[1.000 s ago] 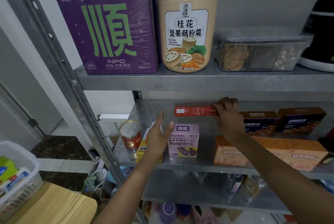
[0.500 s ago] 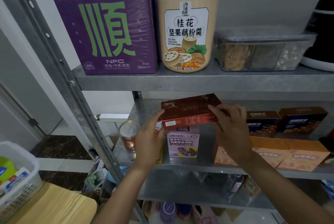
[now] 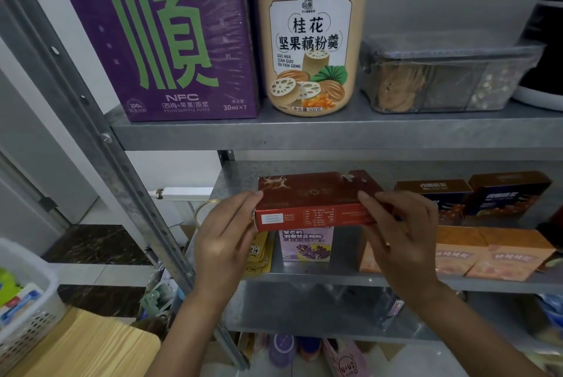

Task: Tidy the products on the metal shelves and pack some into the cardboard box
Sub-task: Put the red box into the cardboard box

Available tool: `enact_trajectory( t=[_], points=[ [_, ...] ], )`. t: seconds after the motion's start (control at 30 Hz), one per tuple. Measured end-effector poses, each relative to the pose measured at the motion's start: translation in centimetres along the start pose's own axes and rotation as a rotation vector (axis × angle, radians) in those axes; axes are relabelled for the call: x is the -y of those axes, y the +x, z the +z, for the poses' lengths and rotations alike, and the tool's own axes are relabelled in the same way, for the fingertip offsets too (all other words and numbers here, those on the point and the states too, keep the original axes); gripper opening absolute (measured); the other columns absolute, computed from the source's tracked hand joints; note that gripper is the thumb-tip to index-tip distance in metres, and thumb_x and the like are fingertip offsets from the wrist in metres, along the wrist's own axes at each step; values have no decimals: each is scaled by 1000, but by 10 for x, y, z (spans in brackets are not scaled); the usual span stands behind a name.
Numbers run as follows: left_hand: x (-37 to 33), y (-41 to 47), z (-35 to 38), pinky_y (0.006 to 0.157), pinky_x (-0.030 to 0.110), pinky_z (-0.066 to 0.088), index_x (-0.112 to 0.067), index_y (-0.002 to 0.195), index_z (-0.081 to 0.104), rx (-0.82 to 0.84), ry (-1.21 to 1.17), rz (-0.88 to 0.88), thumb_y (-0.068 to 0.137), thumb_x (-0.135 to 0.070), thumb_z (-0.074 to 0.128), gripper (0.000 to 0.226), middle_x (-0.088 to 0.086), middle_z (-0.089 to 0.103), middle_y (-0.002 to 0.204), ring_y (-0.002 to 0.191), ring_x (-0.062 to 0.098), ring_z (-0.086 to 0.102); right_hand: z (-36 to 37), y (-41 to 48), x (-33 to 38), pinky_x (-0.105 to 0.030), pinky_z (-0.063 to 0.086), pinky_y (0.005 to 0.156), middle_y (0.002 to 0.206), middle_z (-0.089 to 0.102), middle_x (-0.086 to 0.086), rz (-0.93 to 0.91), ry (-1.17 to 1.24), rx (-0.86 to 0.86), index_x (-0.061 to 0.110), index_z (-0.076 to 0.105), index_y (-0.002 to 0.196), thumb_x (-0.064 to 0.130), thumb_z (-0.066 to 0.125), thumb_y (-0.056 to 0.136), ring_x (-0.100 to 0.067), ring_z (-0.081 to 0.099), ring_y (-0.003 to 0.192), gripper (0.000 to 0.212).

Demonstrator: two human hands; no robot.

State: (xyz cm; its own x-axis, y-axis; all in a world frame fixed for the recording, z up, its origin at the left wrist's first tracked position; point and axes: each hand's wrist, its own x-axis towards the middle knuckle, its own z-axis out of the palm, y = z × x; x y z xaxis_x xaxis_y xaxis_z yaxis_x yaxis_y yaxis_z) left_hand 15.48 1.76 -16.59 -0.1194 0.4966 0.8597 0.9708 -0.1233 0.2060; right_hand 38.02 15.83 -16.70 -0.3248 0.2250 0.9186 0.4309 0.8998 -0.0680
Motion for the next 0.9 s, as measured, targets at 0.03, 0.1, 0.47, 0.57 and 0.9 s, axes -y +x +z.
enact_trajectory(
  t=[0.03,0.1,0.47,0.57,0.9],
  points=[
    [-2,2,-3,104,25,45,-7,129,56,2,-48,-3,86,-8,67,44,1,60,127,120,13,56,-3,2,2,-21,27,111,122,47,-13,5,34,-16,7,50,127,22,60,92,-31,46,110,39],
    [-8,5,-10,101,28,49,-21,132,53,31,-219,-138,88,-20,63,46,-19,55,133,128,3,50,-8,5,5,-25,37,110,126,47,-13,50,126,-30,4,47,127,21,59,93,-28,48,117,40],
    [-29,16,-19,76,23,58,-19,105,69,30,-870,-963,77,-25,73,29,-4,76,95,91,15,72,-30,19,12,-18,56,78,100,72,17,902,812,243,29,66,108,42,76,70,-4,70,92,42],
    [-29,13,-16,76,23,58,-14,101,70,56,-892,-1035,74,-25,67,29,-2,77,92,87,14,72,-32,18,9,-23,57,68,88,75,12,1066,892,296,25,68,96,27,71,61,-8,72,82,35],
    [-39,6,-3,64,21,57,-6,96,71,181,-976,-1197,81,-23,63,24,7,75,81,69,15,70,-35,-12,-3,-37,58,73,92,75,-12,1323,970,411,8,71,97,63,90,22,-29,73,83,95]
  ],
)
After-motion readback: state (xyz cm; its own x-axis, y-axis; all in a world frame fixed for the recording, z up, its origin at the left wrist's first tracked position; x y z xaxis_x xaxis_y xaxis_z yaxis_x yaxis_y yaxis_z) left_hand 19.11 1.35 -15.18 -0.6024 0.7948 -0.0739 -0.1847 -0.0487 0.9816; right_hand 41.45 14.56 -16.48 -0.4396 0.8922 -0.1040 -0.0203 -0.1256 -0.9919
